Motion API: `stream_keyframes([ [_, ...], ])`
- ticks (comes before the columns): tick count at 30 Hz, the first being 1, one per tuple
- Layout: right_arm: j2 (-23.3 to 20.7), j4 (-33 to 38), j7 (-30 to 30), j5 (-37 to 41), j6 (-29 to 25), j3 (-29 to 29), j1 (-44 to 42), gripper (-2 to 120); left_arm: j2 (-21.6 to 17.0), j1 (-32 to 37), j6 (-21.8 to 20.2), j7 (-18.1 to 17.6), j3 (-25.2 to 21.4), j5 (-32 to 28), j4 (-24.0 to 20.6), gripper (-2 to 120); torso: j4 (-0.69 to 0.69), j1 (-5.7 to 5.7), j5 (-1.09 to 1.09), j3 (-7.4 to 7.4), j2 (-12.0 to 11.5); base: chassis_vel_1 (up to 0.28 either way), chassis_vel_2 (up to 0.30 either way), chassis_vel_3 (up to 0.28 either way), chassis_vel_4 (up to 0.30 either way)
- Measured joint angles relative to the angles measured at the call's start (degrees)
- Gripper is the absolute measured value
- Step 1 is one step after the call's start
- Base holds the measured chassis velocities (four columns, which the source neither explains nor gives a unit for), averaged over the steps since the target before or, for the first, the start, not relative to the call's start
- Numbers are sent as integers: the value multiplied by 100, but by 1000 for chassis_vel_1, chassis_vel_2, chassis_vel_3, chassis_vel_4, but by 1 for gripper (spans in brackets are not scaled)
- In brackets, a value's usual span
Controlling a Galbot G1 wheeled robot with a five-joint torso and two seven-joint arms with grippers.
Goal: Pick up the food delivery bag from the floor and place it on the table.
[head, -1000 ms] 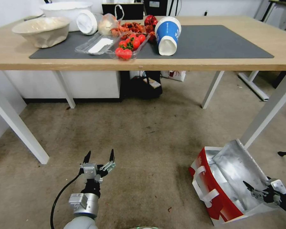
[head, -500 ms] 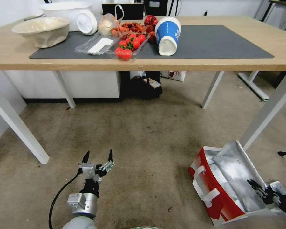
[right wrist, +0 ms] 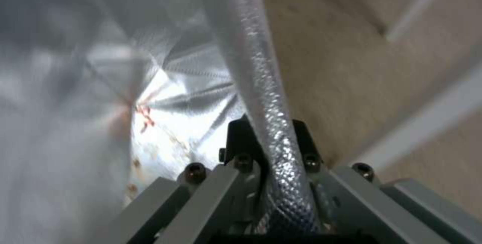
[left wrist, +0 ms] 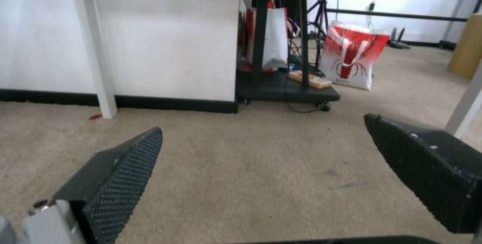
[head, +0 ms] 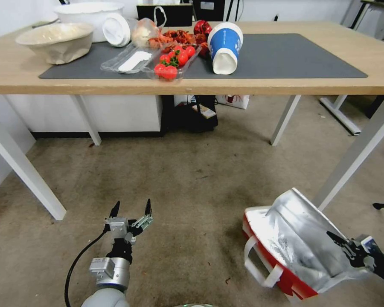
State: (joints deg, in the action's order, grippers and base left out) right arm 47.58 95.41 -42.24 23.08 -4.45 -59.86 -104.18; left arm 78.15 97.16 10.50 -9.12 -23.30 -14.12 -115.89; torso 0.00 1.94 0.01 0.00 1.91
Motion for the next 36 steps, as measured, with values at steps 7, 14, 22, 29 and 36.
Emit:
stream_keyframes([
  [7, -591, -192, -1306, 533, -152, -266, 104, 0, 21, 3, -19, -8, 13, 2, -12, 100, 0, 0, -1, 0, 0, 0, 0, 0, 0],
  [14, -1245, -545, -2855, 1010, -15, -664, 238, 0, 34, 35, -41, -24, 7, 6, -72, 100, 0, 0, 0, 1, 0, 0, 0, 0, 0],
  [22, -1764, -785, -4173, 1374, 389, -782, 362, 0, 44, 62, -8, -33, -60, -50, -114, 100, -1, 0, 0, 0, 0, 0, 0, 0, 0],
  [29, -1978, -848, -4550, 1554, 581, -659, 413, 0, 55, 95, -73, -127, -96, 16, -248, 100, 0, 0, 0, 0, 0, 0, 0, 0, 0],
  [36, -1982, -830, -4648, 1633, 794, -464, 520, 0, 71, 116, -200, -202, -120, 38, -333, 100, 0, 0, -1, 0, 0, 0, 0, 0, 0],
])
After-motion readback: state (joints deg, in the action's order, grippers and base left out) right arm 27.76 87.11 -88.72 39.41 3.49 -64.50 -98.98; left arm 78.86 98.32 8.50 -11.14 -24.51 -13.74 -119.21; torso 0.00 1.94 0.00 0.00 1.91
